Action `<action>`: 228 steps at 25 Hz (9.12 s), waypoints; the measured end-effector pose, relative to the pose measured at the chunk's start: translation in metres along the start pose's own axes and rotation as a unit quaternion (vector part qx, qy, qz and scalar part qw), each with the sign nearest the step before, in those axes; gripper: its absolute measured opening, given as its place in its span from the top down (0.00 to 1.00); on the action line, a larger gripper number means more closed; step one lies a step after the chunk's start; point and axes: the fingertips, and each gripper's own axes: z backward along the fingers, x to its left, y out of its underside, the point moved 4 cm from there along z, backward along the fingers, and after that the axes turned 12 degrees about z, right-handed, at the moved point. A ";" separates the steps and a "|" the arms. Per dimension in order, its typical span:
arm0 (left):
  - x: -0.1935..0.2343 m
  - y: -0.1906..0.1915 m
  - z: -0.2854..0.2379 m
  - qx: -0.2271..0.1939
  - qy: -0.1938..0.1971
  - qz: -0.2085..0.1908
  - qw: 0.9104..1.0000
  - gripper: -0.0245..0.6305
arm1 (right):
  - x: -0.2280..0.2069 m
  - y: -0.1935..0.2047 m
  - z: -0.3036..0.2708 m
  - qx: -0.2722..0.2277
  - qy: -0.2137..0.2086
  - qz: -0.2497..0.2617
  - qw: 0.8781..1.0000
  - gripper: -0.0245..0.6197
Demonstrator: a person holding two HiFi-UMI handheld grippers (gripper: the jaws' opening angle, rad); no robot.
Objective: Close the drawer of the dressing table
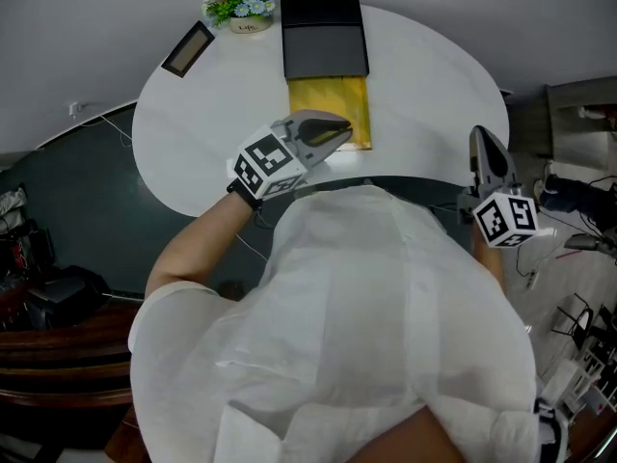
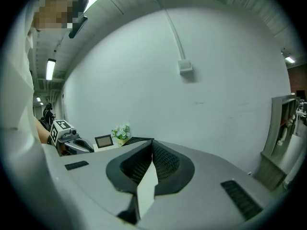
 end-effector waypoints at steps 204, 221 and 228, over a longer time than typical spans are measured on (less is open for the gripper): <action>0.114 0.086 -0.129 0.420 -0.143 -0.278 0.852 0.42 | -0.035 0.039 -0.056 0.017 -0.074 -0.042 0.996 0.95; 0.140 0.080 -0.134 0.442 -0.131 -0.216 0.861 0.29 | -0.037 0.039 -0.057 0.019 -0.069 -0.044 0.997 0.95; 0.145 0.078 -0.134 0.428 -0.130 -0.213 0.869 0.29 | -0.037 0.039 -0.056 0.019 -0.065 -0.045 0.997 0.95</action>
